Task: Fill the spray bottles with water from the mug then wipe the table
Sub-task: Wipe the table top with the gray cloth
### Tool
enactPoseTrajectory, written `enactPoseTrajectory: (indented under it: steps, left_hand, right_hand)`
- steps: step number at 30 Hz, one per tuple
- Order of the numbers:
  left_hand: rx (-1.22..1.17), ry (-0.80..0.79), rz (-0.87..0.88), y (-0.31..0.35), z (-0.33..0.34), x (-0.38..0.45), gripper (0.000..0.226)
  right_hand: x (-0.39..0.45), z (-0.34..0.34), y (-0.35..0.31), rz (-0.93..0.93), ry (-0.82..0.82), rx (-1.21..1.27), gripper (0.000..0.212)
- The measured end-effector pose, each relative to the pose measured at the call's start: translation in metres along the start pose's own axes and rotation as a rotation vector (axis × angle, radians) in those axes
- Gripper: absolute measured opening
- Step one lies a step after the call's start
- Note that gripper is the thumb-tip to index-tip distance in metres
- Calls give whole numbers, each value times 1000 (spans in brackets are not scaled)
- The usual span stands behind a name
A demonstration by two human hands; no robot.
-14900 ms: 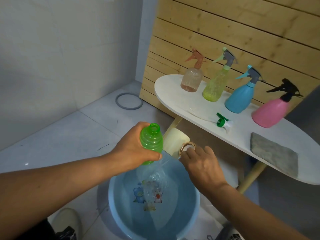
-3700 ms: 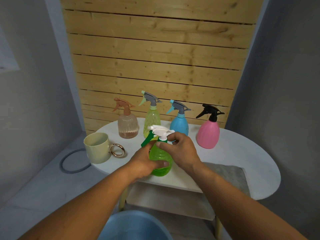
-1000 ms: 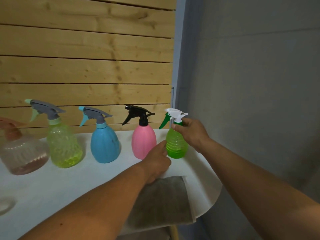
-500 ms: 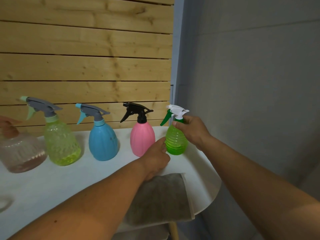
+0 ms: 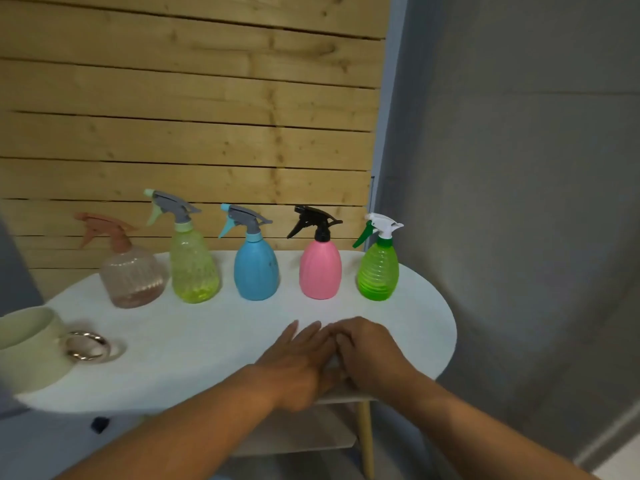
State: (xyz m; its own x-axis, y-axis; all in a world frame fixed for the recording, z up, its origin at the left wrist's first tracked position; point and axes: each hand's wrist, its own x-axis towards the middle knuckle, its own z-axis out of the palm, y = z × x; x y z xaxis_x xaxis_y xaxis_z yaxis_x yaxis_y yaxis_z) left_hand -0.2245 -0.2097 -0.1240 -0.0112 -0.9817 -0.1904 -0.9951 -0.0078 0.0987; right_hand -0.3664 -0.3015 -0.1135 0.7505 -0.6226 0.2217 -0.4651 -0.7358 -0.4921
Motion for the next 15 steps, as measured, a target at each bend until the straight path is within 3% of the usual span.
enactPoseTrajectory:
  steps: [4,8,11,15]
  left_hand:
    - [-15,-19,-72,-7,-5,-9,67]
    - [-140,43,-204,-37,-15,-48,66]
    - [-262,183,-241,-55,-31,-84,74]
    - [-338,462,-256,-90,-45,-139,87]
  right_hand:
    - [-11,11,11,-127,-107,-83,47]
    - [-18,14,18,-126,-309,-355,66]
    - [-17,17,15,-78,-365,-408,80]
    - [-9,32,2,-25,-375,-411,126]
